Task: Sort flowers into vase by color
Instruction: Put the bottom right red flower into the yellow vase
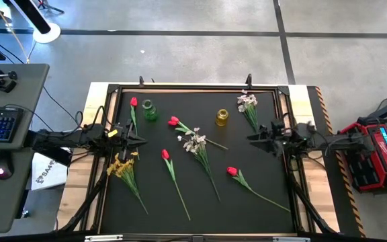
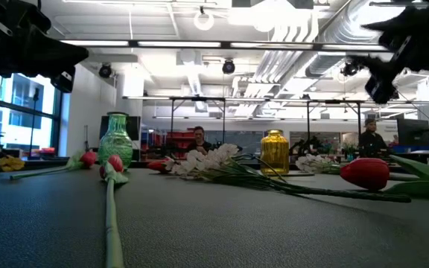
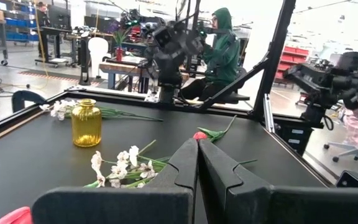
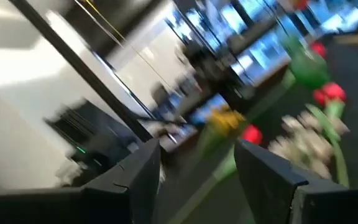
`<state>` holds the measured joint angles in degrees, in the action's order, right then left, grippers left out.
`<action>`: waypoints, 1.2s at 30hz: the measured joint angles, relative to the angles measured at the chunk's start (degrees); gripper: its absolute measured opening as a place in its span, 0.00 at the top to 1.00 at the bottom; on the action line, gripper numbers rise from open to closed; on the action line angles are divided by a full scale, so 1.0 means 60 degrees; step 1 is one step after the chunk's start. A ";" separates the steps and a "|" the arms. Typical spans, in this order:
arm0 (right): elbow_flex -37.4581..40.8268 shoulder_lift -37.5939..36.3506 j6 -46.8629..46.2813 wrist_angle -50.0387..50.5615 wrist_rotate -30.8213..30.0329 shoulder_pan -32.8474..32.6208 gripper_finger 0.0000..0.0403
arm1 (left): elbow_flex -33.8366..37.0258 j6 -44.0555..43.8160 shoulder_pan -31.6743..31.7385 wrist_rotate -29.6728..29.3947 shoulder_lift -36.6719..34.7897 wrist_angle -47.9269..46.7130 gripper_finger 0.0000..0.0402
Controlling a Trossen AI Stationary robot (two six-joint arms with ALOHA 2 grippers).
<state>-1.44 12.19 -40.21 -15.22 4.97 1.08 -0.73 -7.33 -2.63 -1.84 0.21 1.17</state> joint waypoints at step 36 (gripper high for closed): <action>-0.6821 1.1760 -0.4797 0.8122 -0.0506 -0.6577 0.52 | 0.0002 -0.0754 -0.0011 -0.0310 0.0024 0.0930 1.00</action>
<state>-42.37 82.75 -69.00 33.51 1.94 -38.38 -0.72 -11.86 -2.70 -3.70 0.35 6.75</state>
